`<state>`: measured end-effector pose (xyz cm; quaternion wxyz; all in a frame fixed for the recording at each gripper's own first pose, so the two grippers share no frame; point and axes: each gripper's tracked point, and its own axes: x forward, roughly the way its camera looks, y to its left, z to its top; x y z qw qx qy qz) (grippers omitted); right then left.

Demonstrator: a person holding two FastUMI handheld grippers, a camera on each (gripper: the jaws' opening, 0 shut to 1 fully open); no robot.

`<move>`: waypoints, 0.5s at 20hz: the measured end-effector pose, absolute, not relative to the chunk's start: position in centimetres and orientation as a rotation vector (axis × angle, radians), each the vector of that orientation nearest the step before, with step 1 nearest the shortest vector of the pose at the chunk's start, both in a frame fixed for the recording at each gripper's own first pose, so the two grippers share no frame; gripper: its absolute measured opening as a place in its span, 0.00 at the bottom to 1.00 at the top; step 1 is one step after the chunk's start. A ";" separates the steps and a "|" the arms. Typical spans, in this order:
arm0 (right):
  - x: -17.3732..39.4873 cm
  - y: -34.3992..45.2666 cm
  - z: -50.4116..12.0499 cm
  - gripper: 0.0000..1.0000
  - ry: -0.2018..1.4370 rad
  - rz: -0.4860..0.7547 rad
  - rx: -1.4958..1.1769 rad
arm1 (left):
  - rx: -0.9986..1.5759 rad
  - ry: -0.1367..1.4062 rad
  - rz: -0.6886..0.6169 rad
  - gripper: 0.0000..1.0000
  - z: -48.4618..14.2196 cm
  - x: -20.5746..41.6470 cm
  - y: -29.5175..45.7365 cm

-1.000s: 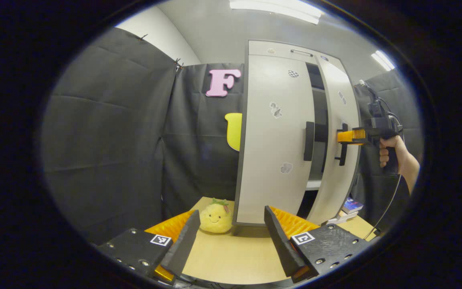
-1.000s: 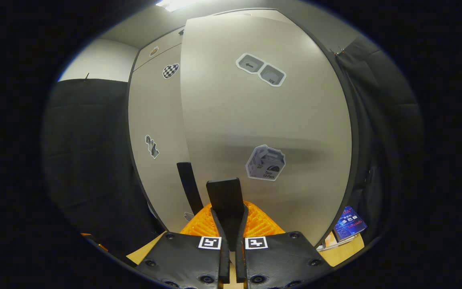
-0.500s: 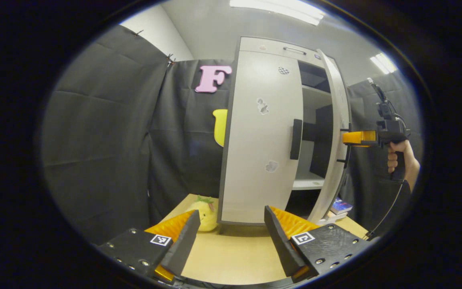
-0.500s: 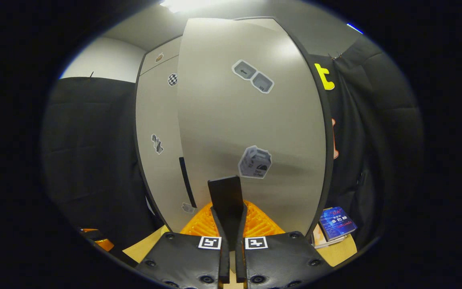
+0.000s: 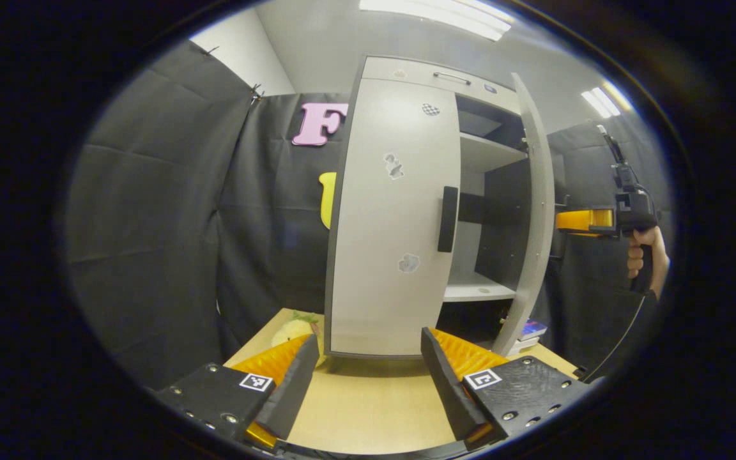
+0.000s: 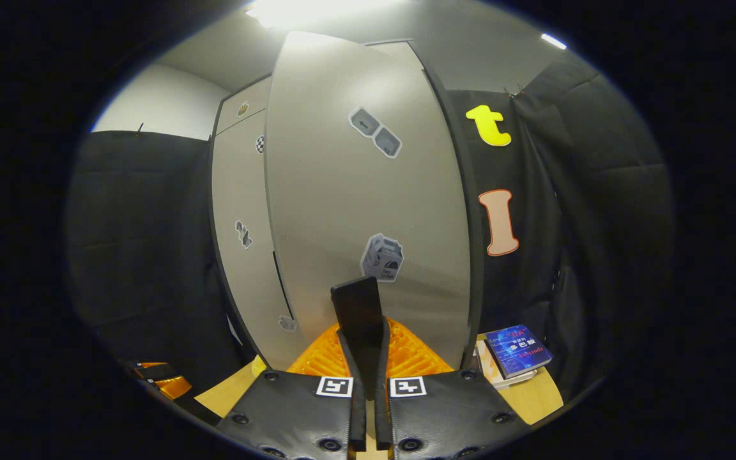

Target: Open the right door of the double-door shoe cabinet with the right hand, and open the left door with the left hand.

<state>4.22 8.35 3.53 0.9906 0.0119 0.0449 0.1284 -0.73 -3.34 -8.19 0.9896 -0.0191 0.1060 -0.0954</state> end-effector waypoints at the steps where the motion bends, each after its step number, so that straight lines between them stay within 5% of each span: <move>1: 4.0 7.9 3.7 0.07 0.088 0.250 0.027 | -0.051 0.214 -0.198 0.93 -8.2 -0.7 -3.6; 10: 2.4 4.1 4.0 0.07 0.082 0.202 0.011 | -0.071 0.224 -0.240 0.93 -8.6 0.4 -5.3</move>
